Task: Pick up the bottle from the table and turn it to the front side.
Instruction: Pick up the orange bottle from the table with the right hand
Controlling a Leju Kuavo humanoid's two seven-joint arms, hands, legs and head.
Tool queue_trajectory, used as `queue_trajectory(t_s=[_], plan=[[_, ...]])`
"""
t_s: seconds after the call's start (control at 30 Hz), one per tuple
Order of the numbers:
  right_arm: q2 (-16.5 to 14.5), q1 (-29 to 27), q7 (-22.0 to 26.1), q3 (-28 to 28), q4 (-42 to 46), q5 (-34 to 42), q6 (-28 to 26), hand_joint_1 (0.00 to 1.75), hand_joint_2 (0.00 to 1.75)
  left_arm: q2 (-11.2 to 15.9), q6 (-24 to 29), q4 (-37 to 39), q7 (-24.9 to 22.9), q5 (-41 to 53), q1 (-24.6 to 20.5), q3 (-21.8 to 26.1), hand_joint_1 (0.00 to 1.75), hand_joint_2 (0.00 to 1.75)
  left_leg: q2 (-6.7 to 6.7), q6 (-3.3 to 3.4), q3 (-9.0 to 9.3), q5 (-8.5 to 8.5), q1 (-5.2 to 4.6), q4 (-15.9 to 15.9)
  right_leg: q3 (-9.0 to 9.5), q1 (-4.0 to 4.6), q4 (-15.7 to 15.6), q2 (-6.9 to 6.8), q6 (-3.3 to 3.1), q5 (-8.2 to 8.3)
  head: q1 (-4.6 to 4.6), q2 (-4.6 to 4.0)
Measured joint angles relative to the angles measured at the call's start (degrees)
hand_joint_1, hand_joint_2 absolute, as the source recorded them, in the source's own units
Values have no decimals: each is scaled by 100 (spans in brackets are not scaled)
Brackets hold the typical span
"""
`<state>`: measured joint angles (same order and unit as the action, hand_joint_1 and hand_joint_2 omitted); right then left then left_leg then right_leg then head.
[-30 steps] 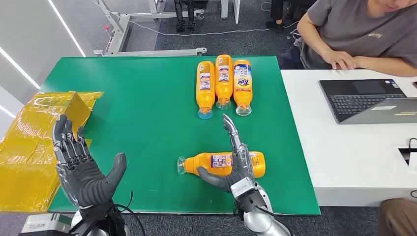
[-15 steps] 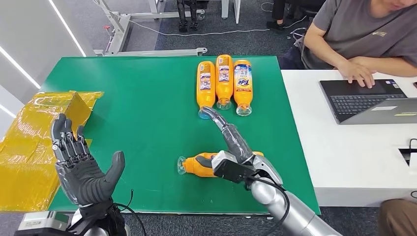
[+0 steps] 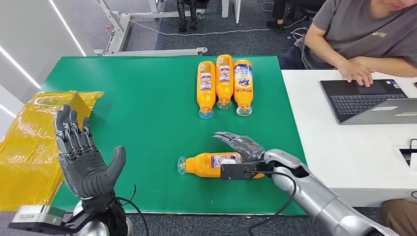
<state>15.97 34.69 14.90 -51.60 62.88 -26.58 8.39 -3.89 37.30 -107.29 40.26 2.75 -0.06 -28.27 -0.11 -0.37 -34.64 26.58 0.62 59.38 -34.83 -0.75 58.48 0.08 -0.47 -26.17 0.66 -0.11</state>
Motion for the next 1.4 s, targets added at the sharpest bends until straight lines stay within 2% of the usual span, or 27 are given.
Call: queue_trajectory(t_s=[0.23, 0.43, 0.47, 0.57, 0.6, 0.93, 1.23, 1.3, 1.4], plan=[[625, -2, -236, -196, 143, -213, 441, 0, 175, -5, -308, 92, 0, -88, -127, -8, 0, 175, 1, 4, 0, 2, 0, 1, 0, 0, 0, 1, 1, 0, 1, 0], [894, 45, -280, -301, 166, -241, 532, 0, 175, -26, -423, 152, 0, -128, -186, -5, 0, 175, 2, 3, 0, 2, 1, 0, 0, 0, 2, 1, 0, 0, 1, 0], [906, 51, -285, -316, 150, -263, 523, 36, 175, -31, -437, 167, 0, -128, -204, -4, 0, 175, 3, 3, 0, 2, 1, 0, 0, 0, 3, 2, 0, 0, 1, 0], [908, 81, -268, -352, 50, -342, 446, 166, 175, -51, -452, 209, 0, -129, -244, -4, 0, 175, 2, 3, 0, 2, 1, 0, 0, 1, 4, 2, 0, 0, 1, 0], [901, 97, -237, -361, 3, -365, 399, 174, 175, -55, -447, 221, 0, -135, -254, -3, 0, 175, 2, 3, -1, 2, 1, 0, 0, 1, 4, 1, 0, 0, 1, 0], [720, 162, 45, -392, -328, -402, -213, 175, 175, -56, -350, 257, 0, -188, -341, 0, 0, 175, 1, 3, -1, 2, 1, 0, 0, 1, 5, 1, 0, 0, 1, 0], [525, -62, 206, -286, -350, -402, -1086, 175, 175, -55, -340, 257, 0, -139, -340, 0, 0, 175, 1, 3, -1, 2, 1, -1, 0, 1, 5, 1, 0, -1, 1, 0], [458, -158, 298, -210, -328, -365, -1399, 175, 175, -55, -316, 257, 0, -131, -340, 0, 0, 175, 1, 3, -1, 2, 1, -1, 0, 2, 5, 1, 0, -1, 1, 0], [291, -424, 605, 50, -196, -207, -2286, 175, 175, -55, -210, 258, 0, -131, -340, 0, 0, 175, 1, 3, 0, 2, 2, -1, 0, 2, 5, 0, 0, -2, 1, 0]])
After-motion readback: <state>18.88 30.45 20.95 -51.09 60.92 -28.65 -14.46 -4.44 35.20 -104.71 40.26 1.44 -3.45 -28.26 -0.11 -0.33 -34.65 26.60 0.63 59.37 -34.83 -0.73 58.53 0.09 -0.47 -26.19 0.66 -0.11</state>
